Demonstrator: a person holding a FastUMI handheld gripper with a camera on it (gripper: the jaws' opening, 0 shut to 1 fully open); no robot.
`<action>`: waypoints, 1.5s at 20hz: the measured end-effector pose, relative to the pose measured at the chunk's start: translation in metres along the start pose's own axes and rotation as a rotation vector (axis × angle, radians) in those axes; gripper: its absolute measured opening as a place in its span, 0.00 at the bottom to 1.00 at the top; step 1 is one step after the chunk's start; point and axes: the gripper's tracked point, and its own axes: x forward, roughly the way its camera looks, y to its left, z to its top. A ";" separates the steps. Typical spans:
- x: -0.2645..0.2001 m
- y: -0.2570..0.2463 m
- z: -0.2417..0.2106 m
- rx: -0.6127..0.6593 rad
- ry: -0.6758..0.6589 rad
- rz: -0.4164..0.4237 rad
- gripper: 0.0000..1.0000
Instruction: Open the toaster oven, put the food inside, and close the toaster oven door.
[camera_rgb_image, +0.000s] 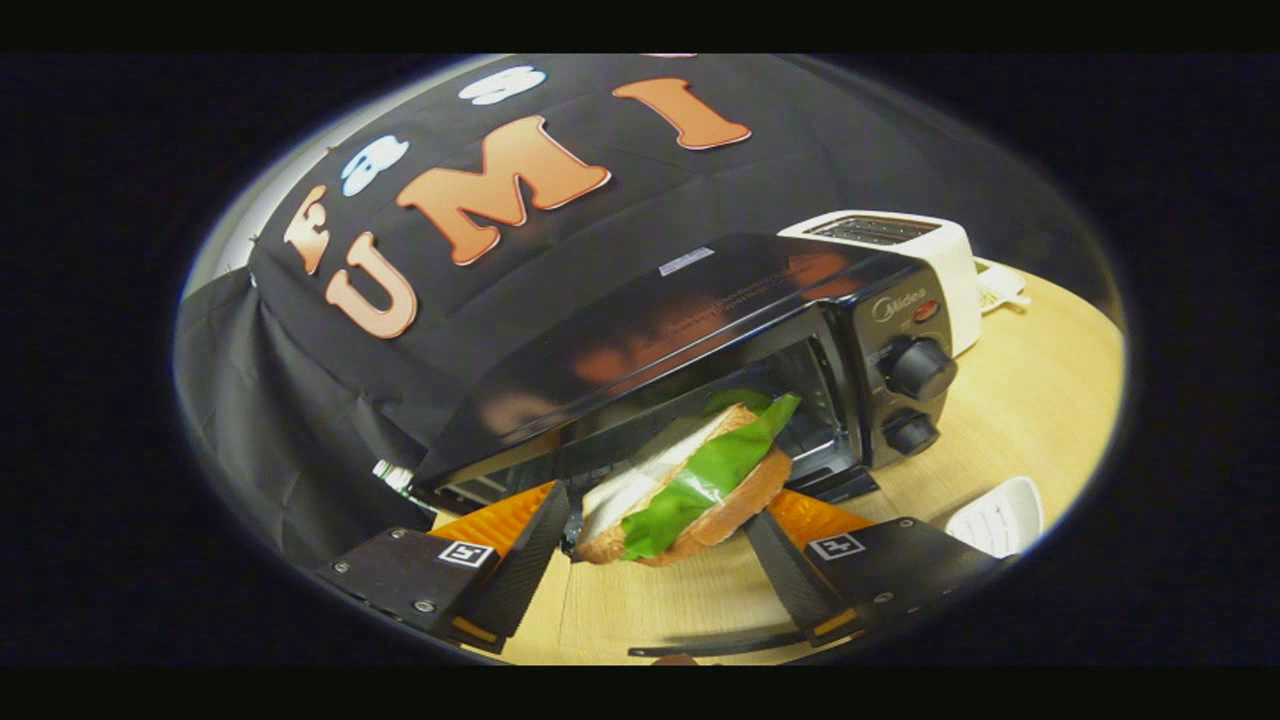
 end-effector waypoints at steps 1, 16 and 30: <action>-0.010 0.001 -0.001 -0.034 0.000 0.008 0.98; 0.039 -0.027 -0.040 -0.043 0.262 -0.111 0.99; -0.030 -0.031 -0.061 -0.295 0.349 -0.104 0.99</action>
